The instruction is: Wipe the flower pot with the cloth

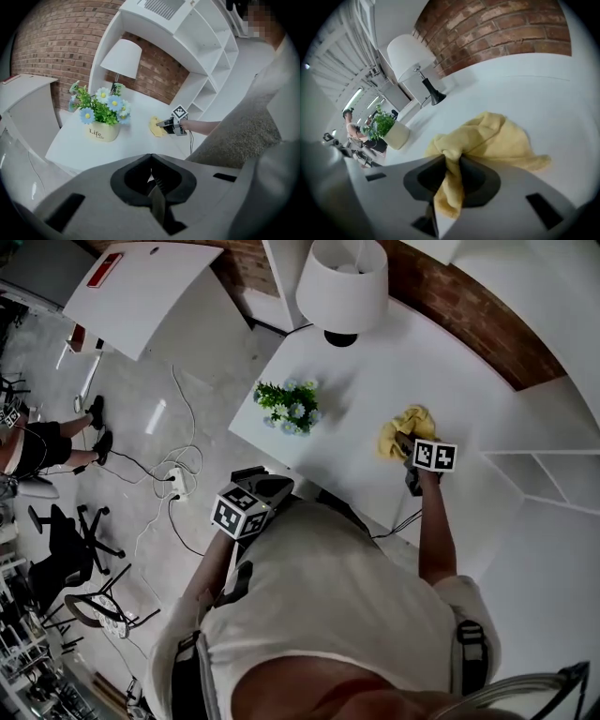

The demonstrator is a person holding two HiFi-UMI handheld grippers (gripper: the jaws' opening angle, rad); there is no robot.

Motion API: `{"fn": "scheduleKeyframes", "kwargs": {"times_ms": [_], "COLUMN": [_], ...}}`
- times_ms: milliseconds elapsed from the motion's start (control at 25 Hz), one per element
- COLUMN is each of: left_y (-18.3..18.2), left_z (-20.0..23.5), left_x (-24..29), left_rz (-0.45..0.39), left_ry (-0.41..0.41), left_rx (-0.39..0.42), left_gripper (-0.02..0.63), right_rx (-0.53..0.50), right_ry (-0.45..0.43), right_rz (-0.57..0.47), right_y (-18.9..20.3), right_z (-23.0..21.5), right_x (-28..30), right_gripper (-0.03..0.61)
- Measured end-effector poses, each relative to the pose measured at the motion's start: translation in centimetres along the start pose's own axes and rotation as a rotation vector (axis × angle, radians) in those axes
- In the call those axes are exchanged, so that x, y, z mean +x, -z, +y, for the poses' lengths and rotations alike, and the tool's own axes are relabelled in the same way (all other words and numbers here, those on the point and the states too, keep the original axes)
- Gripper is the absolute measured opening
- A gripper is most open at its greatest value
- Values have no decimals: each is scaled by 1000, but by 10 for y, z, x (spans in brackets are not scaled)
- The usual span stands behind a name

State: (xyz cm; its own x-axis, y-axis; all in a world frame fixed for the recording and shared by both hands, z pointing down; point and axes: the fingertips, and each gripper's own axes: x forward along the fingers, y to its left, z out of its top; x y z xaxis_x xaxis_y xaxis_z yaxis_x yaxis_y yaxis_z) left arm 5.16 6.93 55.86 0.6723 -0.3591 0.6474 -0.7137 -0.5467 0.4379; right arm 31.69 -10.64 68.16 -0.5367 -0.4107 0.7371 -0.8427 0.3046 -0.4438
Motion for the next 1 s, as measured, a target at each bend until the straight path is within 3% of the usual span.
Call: {"fn": "scheduleKeyframes", "kwargs": {"times_ms": [160,320,360,400,480,560,680,760,1000], "left_y": [-12,-32,-40,-47,-58,-70,-89,-96,-83], "left_z": [29,80,95,109,128,138,155,159,161], "left_x": [-9,-20,-21,-20,-14,-2,23,37,53], "left_rz": [-7,-42,-58,-66,-57,-48,-59,-63,-36], "left_ry": [-75,-154,-160,-157,-115,-55,-7,44,121], "left_rx": [56,169,182,193,219,274,394,434,415], "left_gripper": [21,24,48,167,314,337,360,366,367], "right_rx": [18,38,40,46,62,89,149,203,396], "right_ry": [-45,-241,-291,-335,-401,-446,-449,-431,-394], "right_rz": [2,-102,-127,-150,-189,-203,-202,-218,-263], "right_y": [-3,-38,-49,-59,-71,-77,-73,-67,-44], "right_z": [21,105,128,151,191,220,239,245,248], "right_x": [-3,-11,-13,-14,-18,-15,9,23,45], "right_gripper": [80,80,80,80,81,81,81,81,83]}}
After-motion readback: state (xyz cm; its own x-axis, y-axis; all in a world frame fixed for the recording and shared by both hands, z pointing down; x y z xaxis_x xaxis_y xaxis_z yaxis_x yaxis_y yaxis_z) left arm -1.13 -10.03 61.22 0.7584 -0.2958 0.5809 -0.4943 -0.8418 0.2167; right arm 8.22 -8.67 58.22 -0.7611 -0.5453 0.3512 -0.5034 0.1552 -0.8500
